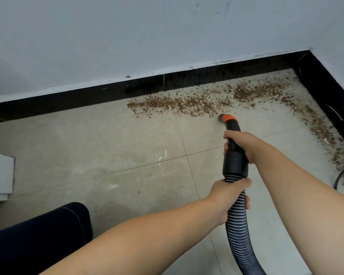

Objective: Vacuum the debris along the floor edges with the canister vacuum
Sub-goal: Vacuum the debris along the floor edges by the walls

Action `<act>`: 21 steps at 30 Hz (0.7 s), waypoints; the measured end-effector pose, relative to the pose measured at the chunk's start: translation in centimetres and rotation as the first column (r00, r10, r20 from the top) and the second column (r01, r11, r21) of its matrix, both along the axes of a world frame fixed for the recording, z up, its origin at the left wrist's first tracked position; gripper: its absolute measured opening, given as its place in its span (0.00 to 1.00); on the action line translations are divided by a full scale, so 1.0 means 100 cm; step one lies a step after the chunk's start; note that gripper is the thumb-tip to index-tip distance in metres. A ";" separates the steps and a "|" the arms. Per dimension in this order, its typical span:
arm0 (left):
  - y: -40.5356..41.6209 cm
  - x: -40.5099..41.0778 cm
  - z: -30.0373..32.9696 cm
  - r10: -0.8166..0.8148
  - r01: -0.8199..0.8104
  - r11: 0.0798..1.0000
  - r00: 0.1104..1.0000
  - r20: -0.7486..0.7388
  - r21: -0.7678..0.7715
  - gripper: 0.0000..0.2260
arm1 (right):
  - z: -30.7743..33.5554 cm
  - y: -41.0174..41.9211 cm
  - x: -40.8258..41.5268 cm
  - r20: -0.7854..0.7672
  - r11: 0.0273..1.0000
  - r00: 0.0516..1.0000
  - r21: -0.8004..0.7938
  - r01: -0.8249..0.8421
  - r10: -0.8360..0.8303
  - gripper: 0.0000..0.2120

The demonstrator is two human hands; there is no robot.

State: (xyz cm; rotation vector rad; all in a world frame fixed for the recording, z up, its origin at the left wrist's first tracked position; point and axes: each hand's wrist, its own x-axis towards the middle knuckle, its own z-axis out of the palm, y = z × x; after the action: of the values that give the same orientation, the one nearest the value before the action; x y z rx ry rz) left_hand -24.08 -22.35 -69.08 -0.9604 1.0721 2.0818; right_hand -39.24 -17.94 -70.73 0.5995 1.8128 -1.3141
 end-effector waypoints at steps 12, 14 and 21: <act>-0.022 0.027 -0.010 0.170 -0.169 0.985 0.985 0.039 -0.021 0.09 | -0.004 -0.060 0.023 -0.021 0.968 0.968 -0.022 -0.251 0.251 0.07; -0.025 0.034 -0.010 0.197 -0.196 0.980 0.980 0.039 -0.026 0.08 | -0.005 -0.069 0.031 -0.020 0.957 0.957 -0.033 -0.289 0.288 0.07; -0.042 0.050 -0.008 0.290 -0.289 0.956 0.956 0.042 -0.044 0.09 | -0.007 -0.104 0.049 -0.036 0.908 0.908 -0.030 -0.418 0.417 0.10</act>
State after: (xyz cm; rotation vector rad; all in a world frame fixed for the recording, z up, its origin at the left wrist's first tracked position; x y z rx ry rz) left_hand -19.08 -26.52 -69.92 -1.2434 0.9970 2.2642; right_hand -34.35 -28.38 -71.42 0.1541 1.8086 -1.0623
